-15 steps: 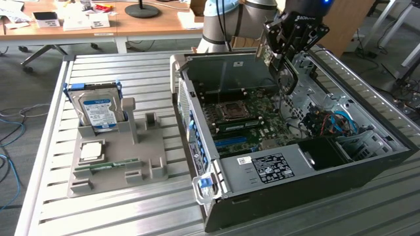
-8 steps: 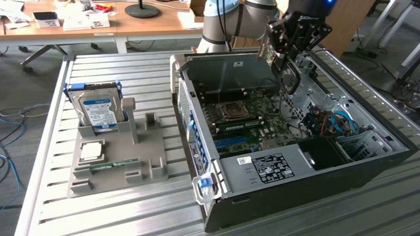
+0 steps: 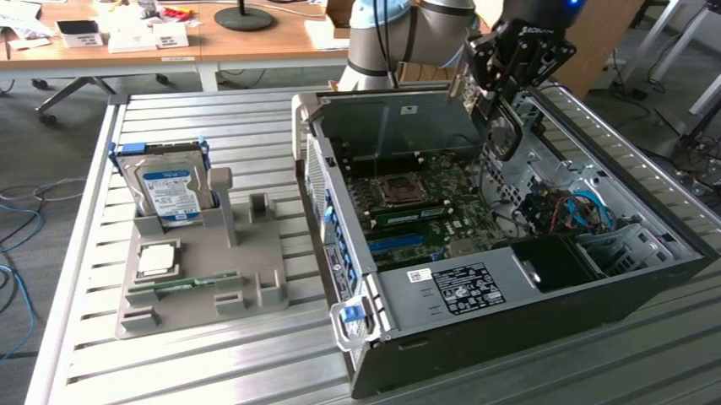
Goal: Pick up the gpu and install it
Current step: 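Pick up the gpu and move the gpu toward the slot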
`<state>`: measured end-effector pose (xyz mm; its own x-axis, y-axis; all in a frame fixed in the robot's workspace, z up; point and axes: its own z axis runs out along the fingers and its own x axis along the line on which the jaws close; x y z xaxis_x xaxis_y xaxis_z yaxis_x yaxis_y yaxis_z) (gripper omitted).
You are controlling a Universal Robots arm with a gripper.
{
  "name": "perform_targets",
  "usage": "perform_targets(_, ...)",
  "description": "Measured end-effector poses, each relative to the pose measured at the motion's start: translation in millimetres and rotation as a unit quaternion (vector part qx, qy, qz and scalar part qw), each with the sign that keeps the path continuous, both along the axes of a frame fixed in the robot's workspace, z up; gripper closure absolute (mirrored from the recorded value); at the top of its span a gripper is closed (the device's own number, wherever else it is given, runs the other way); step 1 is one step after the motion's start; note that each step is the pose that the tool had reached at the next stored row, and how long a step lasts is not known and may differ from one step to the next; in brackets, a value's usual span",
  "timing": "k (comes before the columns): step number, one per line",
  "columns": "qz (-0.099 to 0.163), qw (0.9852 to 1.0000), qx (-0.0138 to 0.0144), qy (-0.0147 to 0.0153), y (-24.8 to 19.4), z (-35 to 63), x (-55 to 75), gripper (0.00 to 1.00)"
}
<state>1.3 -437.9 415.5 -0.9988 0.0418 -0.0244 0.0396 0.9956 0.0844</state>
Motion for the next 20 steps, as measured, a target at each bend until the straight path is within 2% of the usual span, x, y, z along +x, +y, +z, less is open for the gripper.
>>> perform_targets(8, 0.0, 1.0, 0.0, 0.0, 0.2, 0.0, 2.7, 0.73)
perform_targets(13, 0.0, 1.0, 0.0, 0.0, 0.3, 0.0, 9.1, 0.73)
perform_targets(20, 0.0, 1.0, 0.0, 0.0, 0.4, 0.0, 9.5, 0.73)
